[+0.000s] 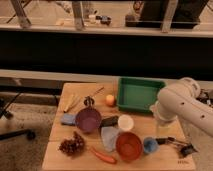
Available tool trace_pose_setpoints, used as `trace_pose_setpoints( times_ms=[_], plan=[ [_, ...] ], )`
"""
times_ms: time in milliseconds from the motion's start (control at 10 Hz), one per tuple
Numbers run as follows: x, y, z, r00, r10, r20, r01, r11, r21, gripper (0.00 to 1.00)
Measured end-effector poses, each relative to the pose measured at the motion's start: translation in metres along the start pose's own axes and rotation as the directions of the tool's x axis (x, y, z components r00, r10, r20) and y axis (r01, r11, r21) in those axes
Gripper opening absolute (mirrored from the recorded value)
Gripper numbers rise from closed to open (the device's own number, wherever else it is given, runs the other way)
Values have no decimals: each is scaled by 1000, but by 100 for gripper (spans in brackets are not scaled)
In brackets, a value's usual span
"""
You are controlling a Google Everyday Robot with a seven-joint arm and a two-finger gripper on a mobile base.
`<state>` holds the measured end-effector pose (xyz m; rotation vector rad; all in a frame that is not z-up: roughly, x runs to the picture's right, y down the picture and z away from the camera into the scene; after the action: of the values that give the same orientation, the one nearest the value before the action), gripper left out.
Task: Place grapes in red bowl
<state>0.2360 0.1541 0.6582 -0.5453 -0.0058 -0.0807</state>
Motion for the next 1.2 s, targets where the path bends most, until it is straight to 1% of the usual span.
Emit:
trace_pose_setpoints(
  times_ms=[100, 300, 400, 800, 1100, 1200],
  plan=[
    [-11, 6, -1, 999, -23, 23, 23, 1000, -8, 80],
    [-23, 12, 0, 997, -47, 62, 48, 999, -21, 80],
    [-32, 16, 2, 994, -56, 91, 60, 998, -36, 80],
    [-60, 27, 15, 981, -68, 180, 84, 993, -83, 80],
    [-78, 36, 24, 970, -72, 231, 100, 989, -111, 80],
    [-84, 38, 26, 967, -75, 242, 106, 988, -114, 80]
  ],
)
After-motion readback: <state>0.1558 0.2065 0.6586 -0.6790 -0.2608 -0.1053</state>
